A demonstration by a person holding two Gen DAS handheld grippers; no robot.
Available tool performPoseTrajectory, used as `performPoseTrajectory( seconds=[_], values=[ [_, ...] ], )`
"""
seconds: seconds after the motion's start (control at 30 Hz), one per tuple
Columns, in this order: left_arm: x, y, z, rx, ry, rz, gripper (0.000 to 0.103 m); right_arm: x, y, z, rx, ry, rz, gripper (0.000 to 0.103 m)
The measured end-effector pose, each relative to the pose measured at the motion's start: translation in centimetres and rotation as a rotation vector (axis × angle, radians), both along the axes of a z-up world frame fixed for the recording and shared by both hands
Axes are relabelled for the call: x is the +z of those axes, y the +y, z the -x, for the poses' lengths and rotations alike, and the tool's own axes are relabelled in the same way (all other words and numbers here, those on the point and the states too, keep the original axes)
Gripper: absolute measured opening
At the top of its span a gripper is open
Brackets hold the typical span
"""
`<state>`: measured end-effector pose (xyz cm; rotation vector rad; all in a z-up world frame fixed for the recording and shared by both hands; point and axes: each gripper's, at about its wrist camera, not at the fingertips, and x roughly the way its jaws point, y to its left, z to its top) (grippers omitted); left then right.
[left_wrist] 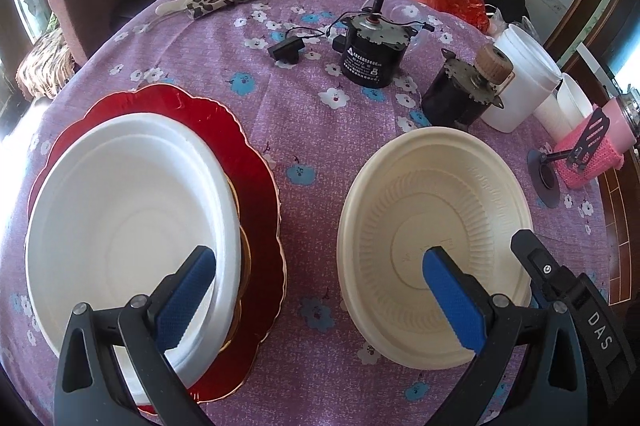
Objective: Organize plates and bowls
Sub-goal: 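Hold the right gripper open at the beige bowl rim while the left gripper moves toward it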
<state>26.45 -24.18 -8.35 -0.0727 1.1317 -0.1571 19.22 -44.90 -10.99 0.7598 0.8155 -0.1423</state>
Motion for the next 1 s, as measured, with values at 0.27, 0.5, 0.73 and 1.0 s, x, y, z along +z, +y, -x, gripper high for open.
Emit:
performPoseTrajectory(
  seconds=[0.27, 0.5, 0.73, 1.0],
  values=[
    [0.2, 0.0, -0.2, -0.030, 0.012, 0.010, 0.103, -0.5, 0.5, -0.3, 0.007, 0.015, 0.008, 0.042],
    [3.3, 1.1, 0.7, -0.046, -0.024, 0.051, 0.103, -0.2, 0.0, 0.0, -0.005, 0.003, 0.000, 0.042],
    [2.5, -0.6, 2.8, -0.166, 0.087, 0.157, 0.103, -0.2, 0.0, 0.0, -0.003, 0.006, 0.001, 0.042],
    [3.1, 0.4, 3.1, -0.156, 0.144, 0.301, 0.103, 0.0, -0.2, 0.3, -0.011, 0.000, 0.001, 0.042]
  ],
)
